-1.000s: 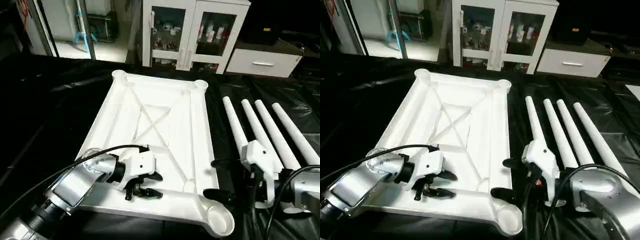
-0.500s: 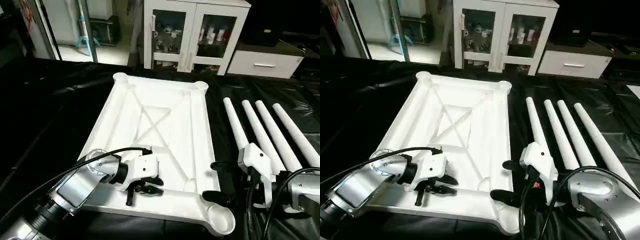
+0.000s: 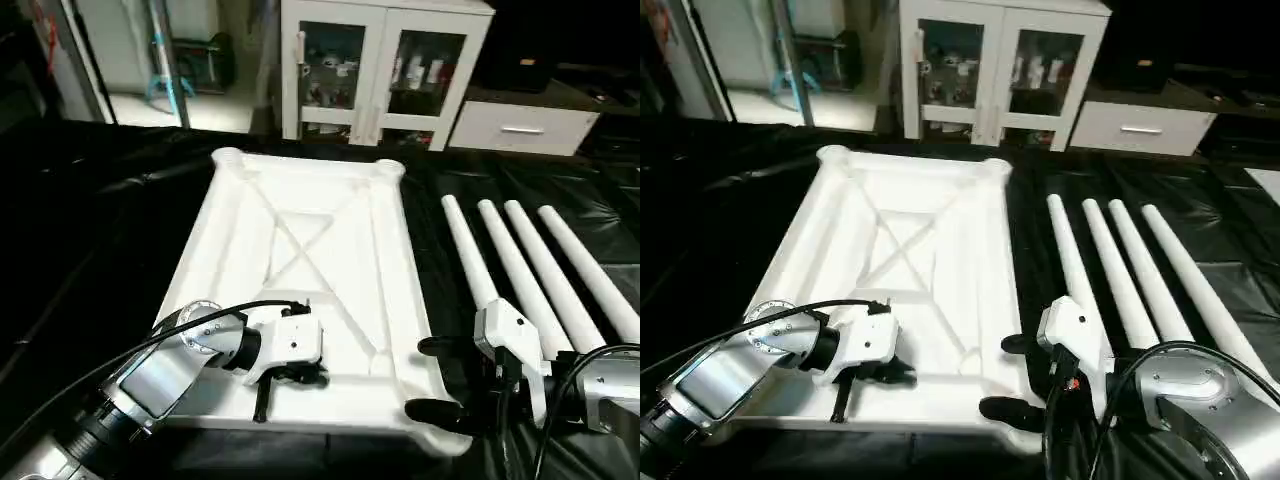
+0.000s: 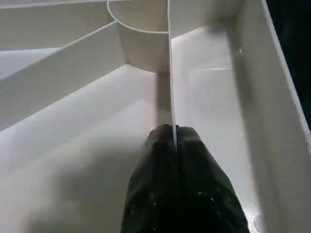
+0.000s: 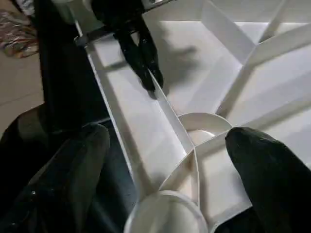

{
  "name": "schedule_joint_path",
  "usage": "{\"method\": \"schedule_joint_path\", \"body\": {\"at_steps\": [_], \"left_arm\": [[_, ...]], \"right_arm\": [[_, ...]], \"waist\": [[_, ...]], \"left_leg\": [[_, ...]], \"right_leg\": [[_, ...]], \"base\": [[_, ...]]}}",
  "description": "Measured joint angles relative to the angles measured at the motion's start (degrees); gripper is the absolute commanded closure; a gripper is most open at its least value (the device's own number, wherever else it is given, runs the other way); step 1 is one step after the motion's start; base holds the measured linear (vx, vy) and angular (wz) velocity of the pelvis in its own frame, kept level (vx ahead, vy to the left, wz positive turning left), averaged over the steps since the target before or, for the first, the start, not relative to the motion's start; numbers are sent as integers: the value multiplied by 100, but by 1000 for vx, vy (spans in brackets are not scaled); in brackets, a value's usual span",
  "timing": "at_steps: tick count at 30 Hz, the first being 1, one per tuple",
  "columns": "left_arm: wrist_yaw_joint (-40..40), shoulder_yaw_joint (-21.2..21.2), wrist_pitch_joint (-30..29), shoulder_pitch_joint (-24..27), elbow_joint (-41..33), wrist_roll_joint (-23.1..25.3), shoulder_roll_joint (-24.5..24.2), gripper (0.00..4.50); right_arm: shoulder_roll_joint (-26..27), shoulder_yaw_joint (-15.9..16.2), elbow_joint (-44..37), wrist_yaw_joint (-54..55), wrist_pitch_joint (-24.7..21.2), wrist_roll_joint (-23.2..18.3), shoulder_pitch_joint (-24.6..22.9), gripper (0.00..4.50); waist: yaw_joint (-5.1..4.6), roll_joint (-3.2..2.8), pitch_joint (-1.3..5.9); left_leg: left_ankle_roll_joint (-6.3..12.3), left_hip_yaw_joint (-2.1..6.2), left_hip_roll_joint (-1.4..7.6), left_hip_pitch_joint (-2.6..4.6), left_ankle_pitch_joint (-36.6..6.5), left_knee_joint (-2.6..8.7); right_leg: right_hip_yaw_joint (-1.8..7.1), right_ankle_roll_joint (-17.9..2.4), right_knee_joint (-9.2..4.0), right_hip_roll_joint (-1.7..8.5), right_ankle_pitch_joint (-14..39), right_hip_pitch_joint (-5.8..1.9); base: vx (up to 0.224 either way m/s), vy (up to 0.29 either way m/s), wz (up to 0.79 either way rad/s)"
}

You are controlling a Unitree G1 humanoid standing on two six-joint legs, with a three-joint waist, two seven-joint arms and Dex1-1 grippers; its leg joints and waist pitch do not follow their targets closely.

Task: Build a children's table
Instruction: Move to table

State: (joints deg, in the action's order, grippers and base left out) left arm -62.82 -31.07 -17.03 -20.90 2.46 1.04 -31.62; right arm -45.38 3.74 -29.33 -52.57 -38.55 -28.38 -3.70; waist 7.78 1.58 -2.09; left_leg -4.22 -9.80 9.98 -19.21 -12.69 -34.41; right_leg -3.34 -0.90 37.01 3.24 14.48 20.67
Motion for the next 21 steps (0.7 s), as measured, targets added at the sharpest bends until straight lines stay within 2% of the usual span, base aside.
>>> {"method": "schedule_joint_path", "body": {"at_steps": [6,11,14,21], "left_arm": [[349,391,16,1,305,10,-145,447],[559,625,244,5,529,11,-390,447],[599,735,438,3,669,39,-461,447],[570,763,630,-91,850,42,-480,447]], "right_arm": [[30,-1,70,96,124,122,110,30],[194,7,256,215,189,217,302,30],[200,14,266,221,195,215,358,30],[200,113,360,208,201,234,417,30]], "waist": [[-133,39,-6],[-201,90,-4],[-194,113,8],[-142,111,11]], "left_leg": [[-3,22,2,19,1,19],[-4,27,2,21,1,19],[-4,24,2,20,1,19],[-5,20,2,19,1,33]], "right_leg": [[-28,1,-1,6,-7,19],[-31,-8,-2,7,-13,29],[-30,-11,-3,9,-15,28],[-30,-9,-6,10,-10,34]], "base": [[0,0,0],[0,0,0],[0,0,0],[0,0,0]]}}
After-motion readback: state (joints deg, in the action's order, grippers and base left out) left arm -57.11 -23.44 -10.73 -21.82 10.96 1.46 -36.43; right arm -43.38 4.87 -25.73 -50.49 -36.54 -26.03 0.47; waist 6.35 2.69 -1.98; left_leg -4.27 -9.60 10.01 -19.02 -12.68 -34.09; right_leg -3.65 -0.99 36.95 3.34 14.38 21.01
